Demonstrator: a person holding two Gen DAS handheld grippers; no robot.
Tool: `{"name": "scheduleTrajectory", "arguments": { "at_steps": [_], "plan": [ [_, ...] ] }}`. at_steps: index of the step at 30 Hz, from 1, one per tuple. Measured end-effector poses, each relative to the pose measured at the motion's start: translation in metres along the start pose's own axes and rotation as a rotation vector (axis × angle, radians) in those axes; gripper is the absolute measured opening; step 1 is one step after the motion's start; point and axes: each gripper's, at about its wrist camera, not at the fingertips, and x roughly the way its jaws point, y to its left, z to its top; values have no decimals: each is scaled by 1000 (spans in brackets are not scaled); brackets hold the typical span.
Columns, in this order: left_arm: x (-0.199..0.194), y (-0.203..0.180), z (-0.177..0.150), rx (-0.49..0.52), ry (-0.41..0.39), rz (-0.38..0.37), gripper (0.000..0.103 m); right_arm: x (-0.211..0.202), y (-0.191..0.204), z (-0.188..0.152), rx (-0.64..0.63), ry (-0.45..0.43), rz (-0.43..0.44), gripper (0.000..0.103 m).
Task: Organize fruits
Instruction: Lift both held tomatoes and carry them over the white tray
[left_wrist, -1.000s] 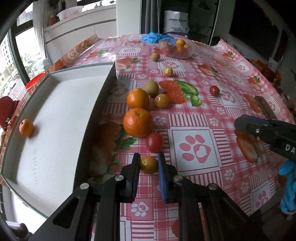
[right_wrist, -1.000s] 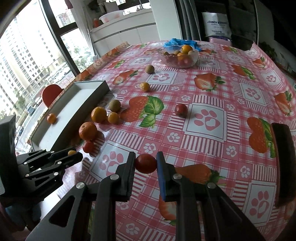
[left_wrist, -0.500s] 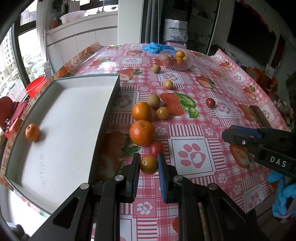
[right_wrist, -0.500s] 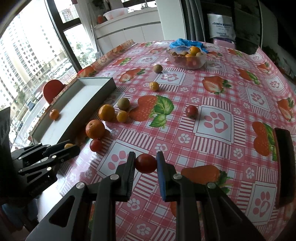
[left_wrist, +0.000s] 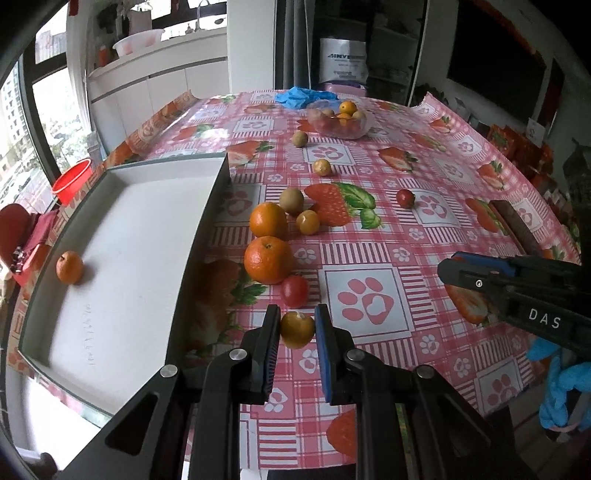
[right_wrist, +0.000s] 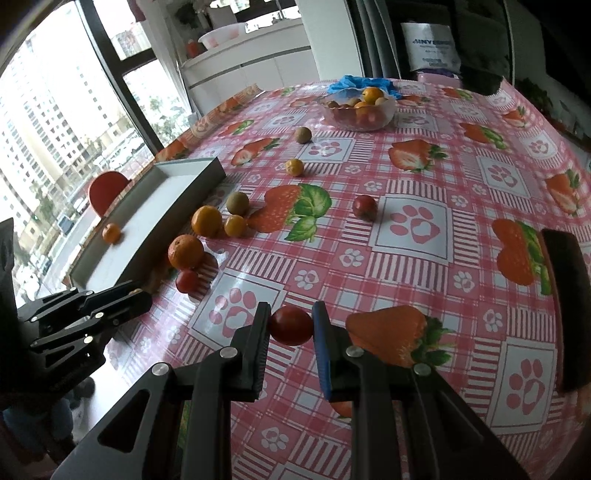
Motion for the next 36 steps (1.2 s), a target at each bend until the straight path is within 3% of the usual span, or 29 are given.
{"name": "scheduleTrajectory", "arguments": {
  "at_steps": [8,20,26,36],
  "plan": [
    [-16,-9,5,-2,-17,42,20,-14,-15,-8,43,-47,54,25],
    [-60,3,10,-94,-82,114,20,-43,-16,-6,30,-97,100,25],
    [-71,37,12,-153,-105,129,20,-43,12,14,3,-97,116,25],
    [-68,115,8,-198,-129,101,20,-18,102,40,-56,-19,123,25]
  ]
}}
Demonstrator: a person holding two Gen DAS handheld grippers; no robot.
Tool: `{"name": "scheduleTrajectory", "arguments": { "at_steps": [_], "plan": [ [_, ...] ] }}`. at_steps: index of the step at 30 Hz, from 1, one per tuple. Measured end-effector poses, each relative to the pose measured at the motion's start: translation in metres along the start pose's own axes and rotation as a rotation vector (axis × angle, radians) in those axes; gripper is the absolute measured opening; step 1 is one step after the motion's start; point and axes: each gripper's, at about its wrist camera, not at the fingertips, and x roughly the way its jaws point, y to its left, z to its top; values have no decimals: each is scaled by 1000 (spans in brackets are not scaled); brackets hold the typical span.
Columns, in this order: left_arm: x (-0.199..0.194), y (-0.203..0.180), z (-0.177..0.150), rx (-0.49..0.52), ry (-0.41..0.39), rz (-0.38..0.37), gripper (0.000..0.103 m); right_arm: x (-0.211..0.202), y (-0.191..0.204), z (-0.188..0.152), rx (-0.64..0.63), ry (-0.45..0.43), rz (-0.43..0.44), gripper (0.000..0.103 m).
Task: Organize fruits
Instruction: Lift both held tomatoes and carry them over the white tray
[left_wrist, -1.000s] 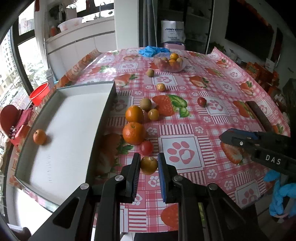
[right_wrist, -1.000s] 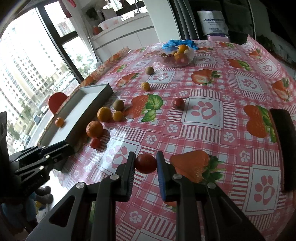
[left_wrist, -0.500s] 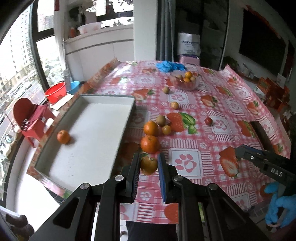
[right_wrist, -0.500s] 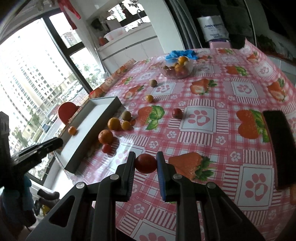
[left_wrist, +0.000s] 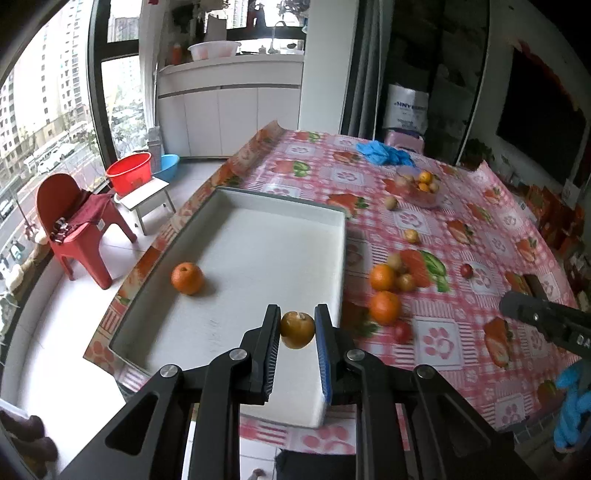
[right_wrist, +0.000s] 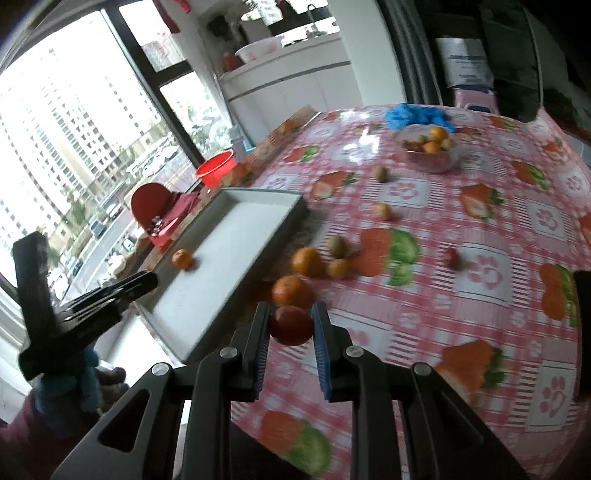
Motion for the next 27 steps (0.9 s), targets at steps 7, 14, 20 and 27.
{"name": "scheduleTrajectory", "arguments": {
  "at_steps": [7,14,20,27],
  "plan": [
    [27,38,5,-23,15,-17,20,39,44,24,-5,56,40,25],
    [52,54,4,9,47,-18,20,96,68,44,-32,126,56,25],
    [81,62,2,26,104,-18,20,139,74,50,-34,189,57,25],
    [104,63,1,38,158,-23,20,179,77,60,-55,245,49,26]
  ]
}}
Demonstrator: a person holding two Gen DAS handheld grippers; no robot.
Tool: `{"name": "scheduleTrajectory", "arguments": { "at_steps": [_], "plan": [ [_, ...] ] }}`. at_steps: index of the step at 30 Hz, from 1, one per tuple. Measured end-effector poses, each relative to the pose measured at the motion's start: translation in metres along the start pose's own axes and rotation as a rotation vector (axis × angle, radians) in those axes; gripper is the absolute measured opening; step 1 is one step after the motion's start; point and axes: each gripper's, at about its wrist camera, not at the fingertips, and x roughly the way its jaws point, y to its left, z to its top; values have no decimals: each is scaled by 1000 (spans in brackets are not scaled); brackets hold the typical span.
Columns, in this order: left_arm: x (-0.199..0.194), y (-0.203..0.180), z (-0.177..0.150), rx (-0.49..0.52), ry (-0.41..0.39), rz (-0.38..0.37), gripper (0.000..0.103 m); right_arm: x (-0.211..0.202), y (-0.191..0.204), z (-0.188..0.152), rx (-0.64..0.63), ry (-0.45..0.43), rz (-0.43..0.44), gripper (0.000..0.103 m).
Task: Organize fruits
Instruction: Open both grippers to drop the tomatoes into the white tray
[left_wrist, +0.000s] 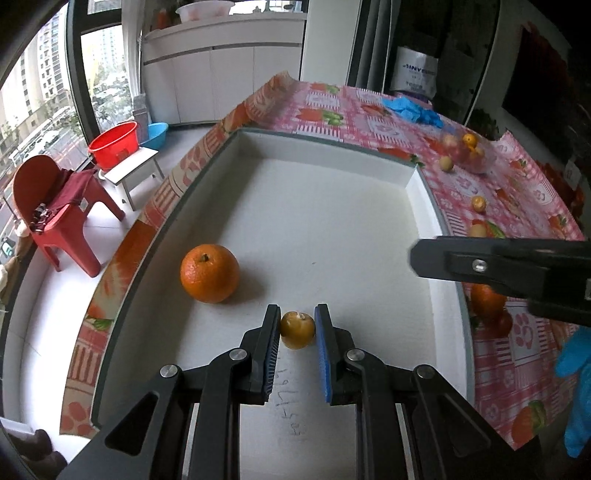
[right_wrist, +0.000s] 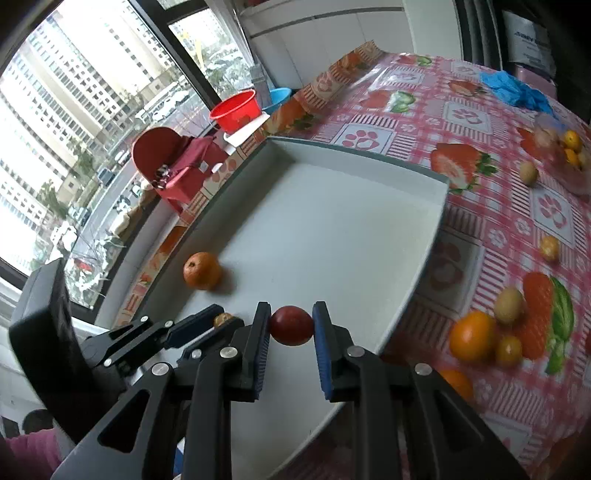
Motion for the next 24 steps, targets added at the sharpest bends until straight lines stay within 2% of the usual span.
{"name": "scheduleTrajectory", "arguments": {
  "at_steps": [5,7,9,10,11,13,15,18,21,24],
  "plan": [
    [6,0,3,-12,18,2,20,17,-3,11,13,30,0,26],
    [8,0,3,-12,28,-2,21,23,-4,15,11,47,1,34],
    [8,-3,2,0,27,9,22,25,-3,17,2,57,-5,71],
    [8,-5,2,5,30,4,34,25,-2,19,-7,58,-9,78],
    [8,-6,2,4,32,-5,67,24,-1,22,-20,58,-12,81],
    [2,-6,1,-21,-2,20,97,21,0,26,-27,64,-14,81],
    [-6,-7,0,-28,-34,19,97,14,-2,37,-16,77,-5,81],
    [-17,-9,-2,-58,-18,32,97,-13,-9,52,-3,50,-15,82],
    [-37,-12,-7,-109,-7,33,97,-65,-30,55,-5,-25,-117,86],
    [-58,-18,-10,-108,-19,37,97,-110,-73,34,76,-94,-238,87]
  ]
}}
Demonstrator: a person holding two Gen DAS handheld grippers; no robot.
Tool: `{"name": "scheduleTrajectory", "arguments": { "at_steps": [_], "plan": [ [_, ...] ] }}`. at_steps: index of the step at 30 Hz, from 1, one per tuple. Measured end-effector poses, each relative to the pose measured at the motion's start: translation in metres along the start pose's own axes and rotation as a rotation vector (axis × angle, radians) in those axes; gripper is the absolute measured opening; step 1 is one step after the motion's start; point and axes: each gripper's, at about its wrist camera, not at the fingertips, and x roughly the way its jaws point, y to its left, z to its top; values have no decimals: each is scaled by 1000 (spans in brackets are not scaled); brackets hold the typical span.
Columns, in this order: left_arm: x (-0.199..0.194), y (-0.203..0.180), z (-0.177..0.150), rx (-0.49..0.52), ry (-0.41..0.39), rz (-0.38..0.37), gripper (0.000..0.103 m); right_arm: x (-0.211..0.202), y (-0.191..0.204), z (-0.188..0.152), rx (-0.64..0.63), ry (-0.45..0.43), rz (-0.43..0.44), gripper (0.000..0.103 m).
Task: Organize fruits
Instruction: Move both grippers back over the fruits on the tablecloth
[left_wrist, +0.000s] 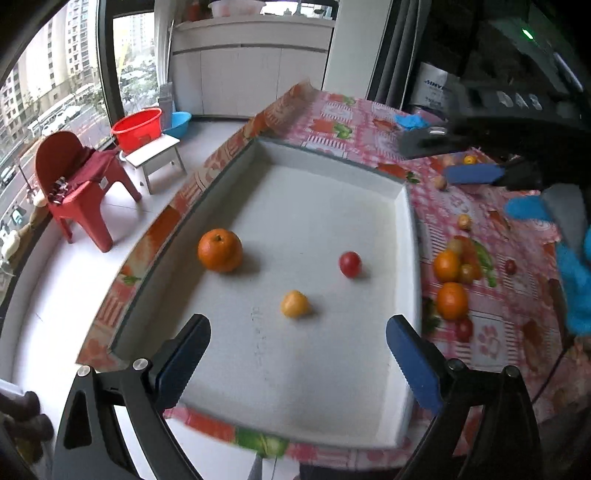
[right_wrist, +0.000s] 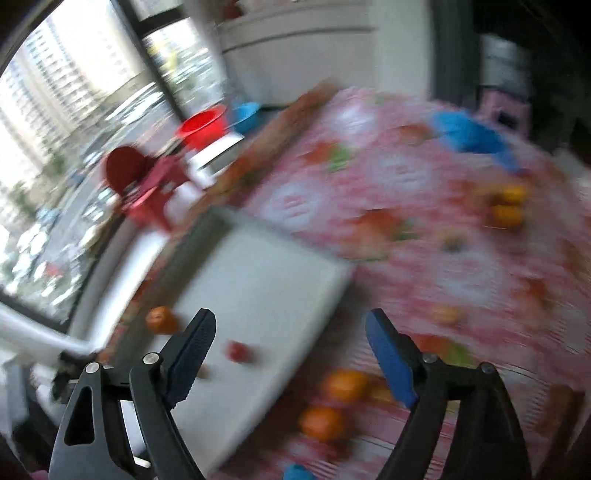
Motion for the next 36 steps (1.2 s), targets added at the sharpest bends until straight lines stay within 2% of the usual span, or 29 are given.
{"name": "scheduleTrajectory", "arguments": {
  "at_steps": [4,8,11,13,16,19,20,22,23,24,25,26,28,30,32,35,36],
  "plan": [
    [-20,-8,0,16,-57,2,97,-10,-78,-45,145,16,-131,87],
    [-17,-18,1,31,-81,-22,97,0,-124,-81,192,10,-205,88],
    [-11,-31,-6,31,-67,-22,97,11,-140,-99,176,14,-234,87],
    [-9,-37,-13,17,-46,-16,97,15,-143,-104,176,0,-224,86],
    [-19,-44,-28,-7,-43,-11,97,22,-144,-99,138,-49,-228,84],
    [-33,-46,-37,-13,-64,50,97,35,-142,-87,93,-58,-211,78],
    [-37,-45,-39,-25,-69,66,97,42,-140,-84,76,-47,-219,73],
    [-45,-41,-41,-53,-77,86,97,57,-141,-83,68,-3,-249,52],
    [-49,-39,-43,-70,-81,100,97,55,-139,-83,58,-26,-261,47],
    [-54,-37,-45,-85,-85,113,97,55,-138,-82,49,-26,-264,34],
    [-57,-35,-45,-98,-88,125,97,54,-138,-81,52,-20,-242,25],
    [-61,-34,-47,-108,-94,135,97,53,-138,-80,68,-12,-217,23],
    [-66,-29,-49,-124,-103,153,97,44,-131,-74,106,-11,-84,23],
    [-67,-27,-51,-136,-98,169,97,32,-109,-67,86,-25,19,23],
    [-65,-24,-53,-145,-86,180,97,22,-68,-57,44,-33,190,23],
    [-60,-24,-52,-143,-65,184,97,17,-17,-43,9,-26,415,27],
    [-58,-24,-51,-140,-60,186,97,19,-3,-38,2,-8,495,36]
  ]
}}
